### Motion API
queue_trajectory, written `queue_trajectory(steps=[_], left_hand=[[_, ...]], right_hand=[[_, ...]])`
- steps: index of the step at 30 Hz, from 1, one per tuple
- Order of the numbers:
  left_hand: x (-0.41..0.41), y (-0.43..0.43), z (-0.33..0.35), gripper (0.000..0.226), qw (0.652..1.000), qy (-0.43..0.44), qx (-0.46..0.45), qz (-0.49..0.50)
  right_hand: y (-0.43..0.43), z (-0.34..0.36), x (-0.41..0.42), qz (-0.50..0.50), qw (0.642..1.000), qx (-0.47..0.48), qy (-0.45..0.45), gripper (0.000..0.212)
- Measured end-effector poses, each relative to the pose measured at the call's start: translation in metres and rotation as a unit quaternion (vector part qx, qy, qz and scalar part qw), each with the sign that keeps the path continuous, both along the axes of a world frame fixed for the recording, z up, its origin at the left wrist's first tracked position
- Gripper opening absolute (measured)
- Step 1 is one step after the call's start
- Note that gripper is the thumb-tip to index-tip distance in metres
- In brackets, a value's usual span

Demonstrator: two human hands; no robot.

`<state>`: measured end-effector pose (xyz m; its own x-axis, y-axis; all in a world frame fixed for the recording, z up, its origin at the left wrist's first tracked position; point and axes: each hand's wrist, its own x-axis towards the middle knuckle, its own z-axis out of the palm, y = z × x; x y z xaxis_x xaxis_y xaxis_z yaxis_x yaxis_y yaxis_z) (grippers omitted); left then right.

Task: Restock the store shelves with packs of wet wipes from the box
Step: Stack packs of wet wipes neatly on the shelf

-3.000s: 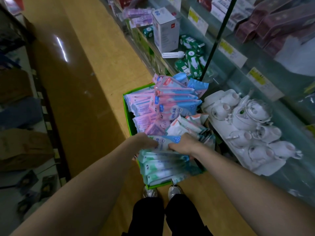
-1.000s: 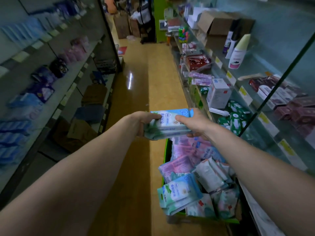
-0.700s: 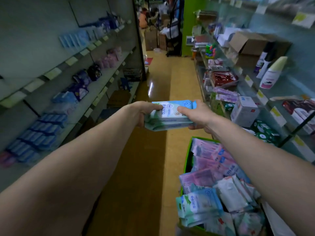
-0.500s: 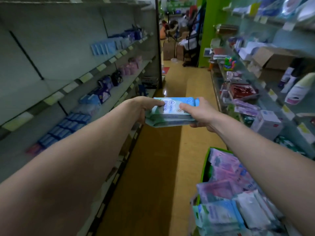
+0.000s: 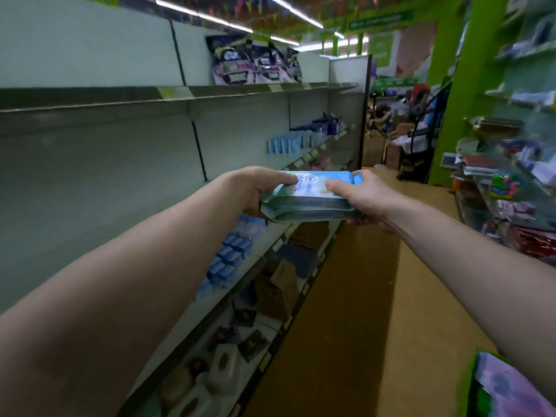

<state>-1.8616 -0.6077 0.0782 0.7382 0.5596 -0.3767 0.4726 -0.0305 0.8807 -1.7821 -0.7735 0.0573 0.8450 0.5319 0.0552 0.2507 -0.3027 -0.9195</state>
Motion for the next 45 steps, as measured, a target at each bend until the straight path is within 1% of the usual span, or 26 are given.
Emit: queue_trajectory(steps=[5, 8, 10, 13, 16, 20, 23, 25, 28, 31, 35, 45], left_hand=[[-0.054, 0.046, 0.035, 0.046, 0.997, -0.021, 0.039, 0.055], [-0.087, 0.067, 0.059, 0.038, 0.994, -0.040, 0.054, 0.087], [-0.107, 0.080, 0.074, 0.032, 0.991, -0.047, 0.067, 0.107], [-0.135, 0.100, 0.095, 0.030, 0.986, -0.058, 0.079, 0.137], [-0.160, 0.123, 0.115, 0.026, 0.980, -0.073, 0.091, 0.160], [-0.192, 0.151, 0.138, 0.029, 0.968, -0.078, 0.123, 0.207], [-0.210, 0.162, 0.155, 0.017, 0.958, -0.105, 0.127, 0.235], [-0.218, 0.167, 0.165, 0.019, 0.949, -0.119, 0.140, 0.258], [-0.229, 0.176, 0.180, 0.028, 0.929, -0.098, 0.172, 0.312], [-0.238, 0.182, 0.193, 0.028, 0.917, -0.069, 0.196, 0.341], [-0.251, 0.200, 0.204, 0.028, 0.891, -0.062, 0.210, 0.397], [-0.298, 0.231, 0.220, 0.033, 0.842, -0.033, 0.238, 0.482]], right_hand=[[0.054, 0.035, -0.038, 0.043, 0.999, -0.008, -0.031, 0.073], [0.087, 0.057, -0.058, 0.069, 0.996, -0.005, -0.060, 0.075], [0.108, 0.072, -0.071, 0.092, 0.993, 0.003, -0.069, 0.072], [0.139, 0.094, -0.087, 0.130, 0.988, 0.020, -0.078, 0.069], [0.169, 0.114, -0.104, 0.171, 0.981, 0.036, -0.084, 0.060], [0.209, 0.137, -0.123, 0.232, 0.967, 0.058, -0.094, 0.051], [0.237, 0.153, -0.134, 0.270, 0.954, 0.075, -0.108, 0.045], [0.256, 0.162, -0.139, 0.290, 0.946, 0.085, -0.119, 0.041], [0.285, 0.176, -0.144, 0.325, 0.933, 0.096, -0.121, 0.043], [0.311, 0.187, -0.150, 0.357, 0.919, 0.114, -0.120, 0.046], [0.342, 0.199, -0.158, 0.405, 0.897, 0.127, -0.123, 0.051], [0.409, 0.217, -0.198, 0.499, 0.845, 0.144, -0.129, 0.041]])
